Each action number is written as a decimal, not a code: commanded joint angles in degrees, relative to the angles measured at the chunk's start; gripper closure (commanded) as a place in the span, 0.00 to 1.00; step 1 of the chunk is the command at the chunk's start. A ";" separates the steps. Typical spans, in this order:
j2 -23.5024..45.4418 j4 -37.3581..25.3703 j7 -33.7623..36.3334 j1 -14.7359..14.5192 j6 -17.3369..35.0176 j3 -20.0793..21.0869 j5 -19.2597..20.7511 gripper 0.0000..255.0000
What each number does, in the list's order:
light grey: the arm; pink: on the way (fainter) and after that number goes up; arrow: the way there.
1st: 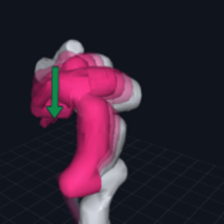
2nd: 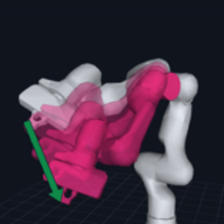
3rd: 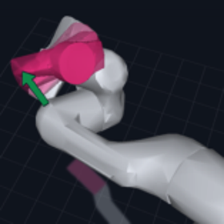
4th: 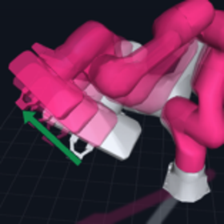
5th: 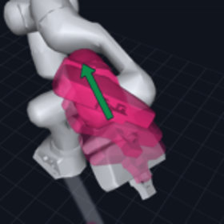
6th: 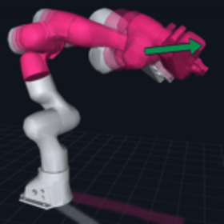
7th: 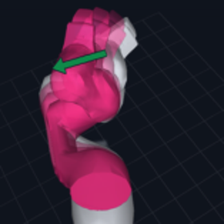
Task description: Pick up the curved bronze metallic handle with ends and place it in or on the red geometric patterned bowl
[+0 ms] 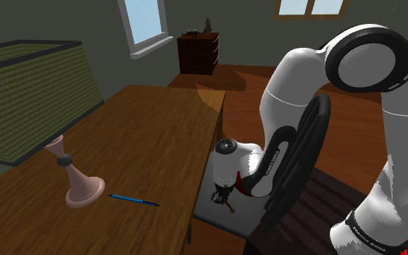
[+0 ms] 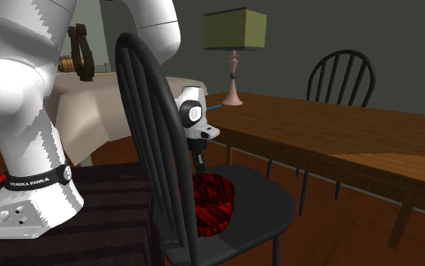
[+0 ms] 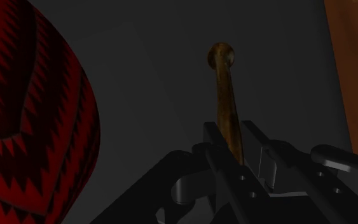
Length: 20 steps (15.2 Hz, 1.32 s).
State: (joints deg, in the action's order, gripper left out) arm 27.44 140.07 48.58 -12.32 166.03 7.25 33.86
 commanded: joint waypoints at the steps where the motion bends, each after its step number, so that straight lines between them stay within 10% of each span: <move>1: -0.88 0.35 -0.54 0.57 -0.60 0.66 -0.57 1.00; 20: -17.83 4.72 -13.59 9.10 -12.53 12.30 -16.47 1.00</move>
State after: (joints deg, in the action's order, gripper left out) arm 10.50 144.67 35.66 -3.43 154.21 19.07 18.38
